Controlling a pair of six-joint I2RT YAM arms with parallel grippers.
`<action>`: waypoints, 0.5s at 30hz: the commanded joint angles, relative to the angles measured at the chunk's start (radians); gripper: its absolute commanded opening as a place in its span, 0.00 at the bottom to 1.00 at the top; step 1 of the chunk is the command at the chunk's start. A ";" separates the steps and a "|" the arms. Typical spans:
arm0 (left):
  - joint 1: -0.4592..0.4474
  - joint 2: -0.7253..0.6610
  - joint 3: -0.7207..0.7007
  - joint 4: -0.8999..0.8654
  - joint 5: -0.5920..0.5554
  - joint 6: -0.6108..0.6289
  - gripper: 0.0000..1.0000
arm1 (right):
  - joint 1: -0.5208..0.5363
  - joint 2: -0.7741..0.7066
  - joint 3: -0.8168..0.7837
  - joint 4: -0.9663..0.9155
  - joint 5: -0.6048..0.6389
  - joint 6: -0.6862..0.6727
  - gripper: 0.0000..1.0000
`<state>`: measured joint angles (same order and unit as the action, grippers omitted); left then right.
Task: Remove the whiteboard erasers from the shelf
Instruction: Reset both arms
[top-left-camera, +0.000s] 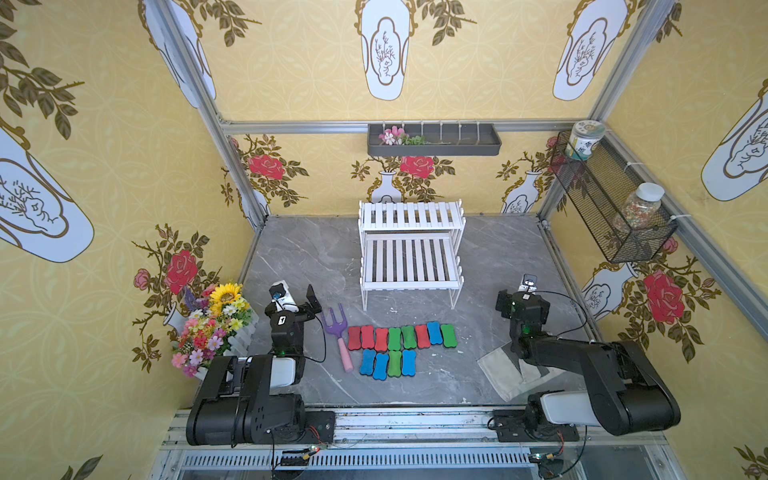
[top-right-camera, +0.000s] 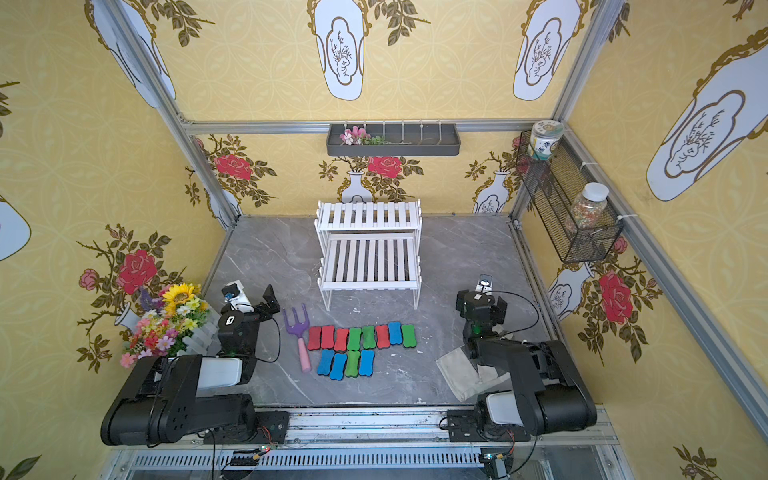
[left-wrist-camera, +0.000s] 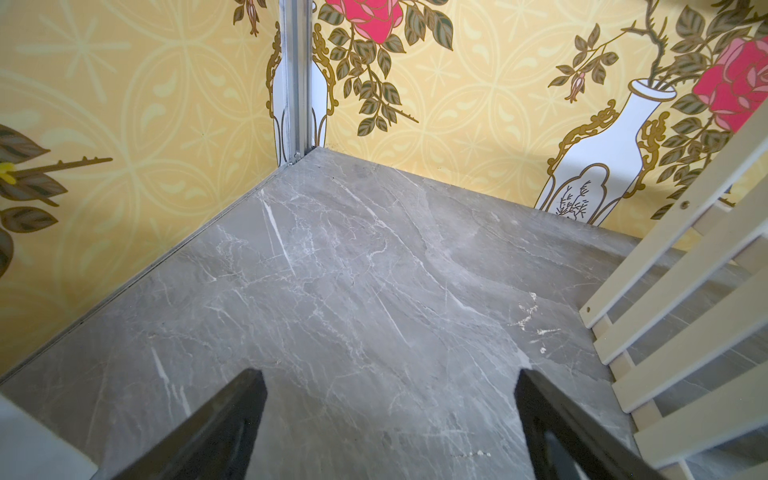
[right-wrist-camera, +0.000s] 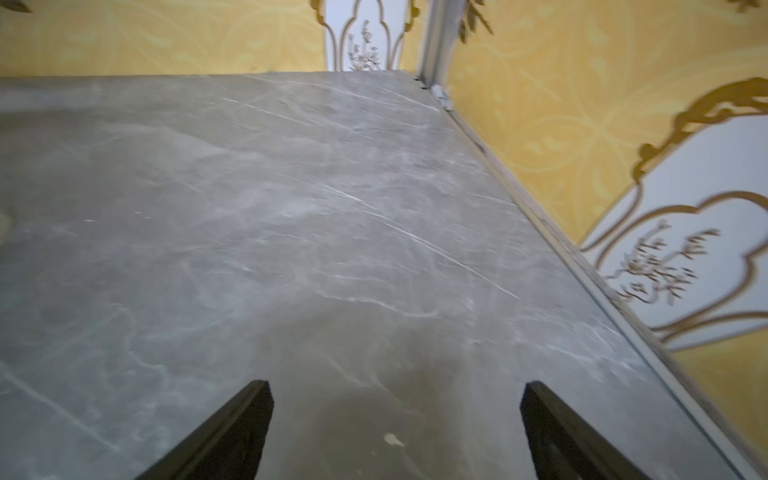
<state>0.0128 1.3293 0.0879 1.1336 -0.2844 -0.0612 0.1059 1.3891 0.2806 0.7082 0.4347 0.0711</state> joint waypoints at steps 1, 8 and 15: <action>0.002 0.000 -0.003 0.027 0.006 -0.004 1.00 | -0.030 0.006 0.005 0.077 -0.139 -0.011 0.97; 0.002 -0.008 -0.008 0.030 0.005 -0.004 1.00 | -0.014 0.048 -0.060 0.231 -0.153 -0.048 0.97; 0.001 -0.015 -0.012 0.033 0.005 -0.004 1.00 | -0.063 0.051 -0.051 0.216 -0.209 -0.015 0.97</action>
<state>0.0128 1.3159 0.0822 1.1366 -0.2844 -0.0616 0.0433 1.4364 0.2314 0.8673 0.2577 0.0483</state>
